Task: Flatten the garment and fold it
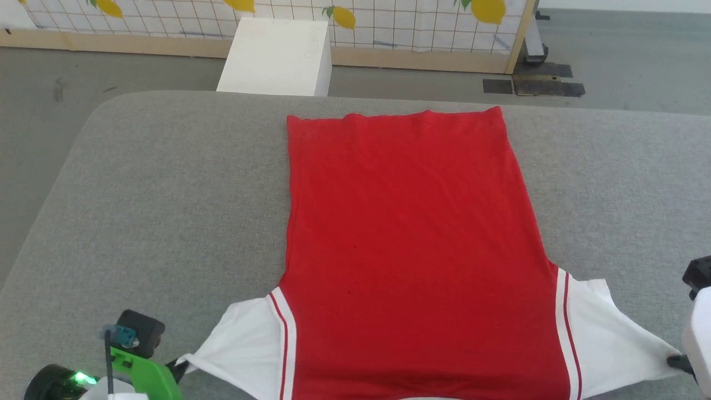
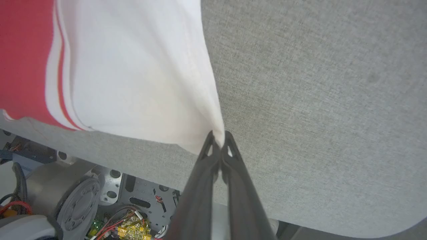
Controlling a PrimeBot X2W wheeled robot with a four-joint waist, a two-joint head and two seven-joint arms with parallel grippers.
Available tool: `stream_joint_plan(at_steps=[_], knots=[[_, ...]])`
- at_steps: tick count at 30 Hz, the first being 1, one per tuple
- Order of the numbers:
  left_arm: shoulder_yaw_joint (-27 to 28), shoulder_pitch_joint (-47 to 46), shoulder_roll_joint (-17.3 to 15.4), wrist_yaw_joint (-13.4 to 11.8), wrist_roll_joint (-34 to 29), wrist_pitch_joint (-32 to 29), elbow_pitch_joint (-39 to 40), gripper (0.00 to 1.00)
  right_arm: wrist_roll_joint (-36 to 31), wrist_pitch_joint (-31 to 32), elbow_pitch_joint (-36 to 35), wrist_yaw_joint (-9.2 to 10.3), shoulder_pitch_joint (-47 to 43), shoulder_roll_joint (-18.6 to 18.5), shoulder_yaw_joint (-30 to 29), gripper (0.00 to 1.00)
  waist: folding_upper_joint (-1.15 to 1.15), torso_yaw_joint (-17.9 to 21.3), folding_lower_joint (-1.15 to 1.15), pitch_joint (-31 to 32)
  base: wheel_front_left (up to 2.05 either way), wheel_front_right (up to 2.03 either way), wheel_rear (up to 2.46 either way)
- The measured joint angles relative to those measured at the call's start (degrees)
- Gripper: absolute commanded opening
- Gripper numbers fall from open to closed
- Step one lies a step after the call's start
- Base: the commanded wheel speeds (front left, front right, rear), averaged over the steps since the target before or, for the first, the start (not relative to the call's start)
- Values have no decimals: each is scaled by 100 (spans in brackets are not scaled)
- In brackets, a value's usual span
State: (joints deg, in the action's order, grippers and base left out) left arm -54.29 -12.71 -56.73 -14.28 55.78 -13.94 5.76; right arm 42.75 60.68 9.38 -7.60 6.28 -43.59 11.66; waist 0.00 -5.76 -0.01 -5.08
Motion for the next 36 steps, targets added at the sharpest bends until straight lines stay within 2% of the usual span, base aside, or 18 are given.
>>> stream_joint_plan(at_steps=[1,2,3,11,17,23,28,36], knots=[[7,-14,53,-1,-8,11,2,0,-105,32,-108,1,-51,93,-177,0,0,-5,0,-21,0,0,0],[16,-32,105,-2,-25,18,11,0,-209,43,-231,1,-66,180,-328,71,0,-12,0,-46,0,0,0],[27,-49,140,-10,-32,26,22,0,-269,78,-342,1,-70,243,-432,100,0,-18,0,-68,0,0,0],[281,-409,588,-193,-49,279,422,0,-486,231,-1268,3,329,714,-1037,100,0,-145,0,-401,0,0,0],[387,-739,895,-376,-254,453,857,0,-695,33,-1479,3,1430,794,-886,100,0,-332,0,-819,0,0,0],[323,-996,1251,-527,-616,586,1156,0,-1011,91,-838,3,2732,793,-509,100,0,-604,1,-1321,0,0,0],[277,-1148,1557,-597,-839,732,1282,0,-1228,393,-109,3,3853,544,-146,100,0,-894,1,-1770,0,0,0],[183,-1235,1791,-649,-1068,904,1402,0,-1675,771,831,3,5272,288,56,100,0,-1420,2,-2425,0,0,0]])
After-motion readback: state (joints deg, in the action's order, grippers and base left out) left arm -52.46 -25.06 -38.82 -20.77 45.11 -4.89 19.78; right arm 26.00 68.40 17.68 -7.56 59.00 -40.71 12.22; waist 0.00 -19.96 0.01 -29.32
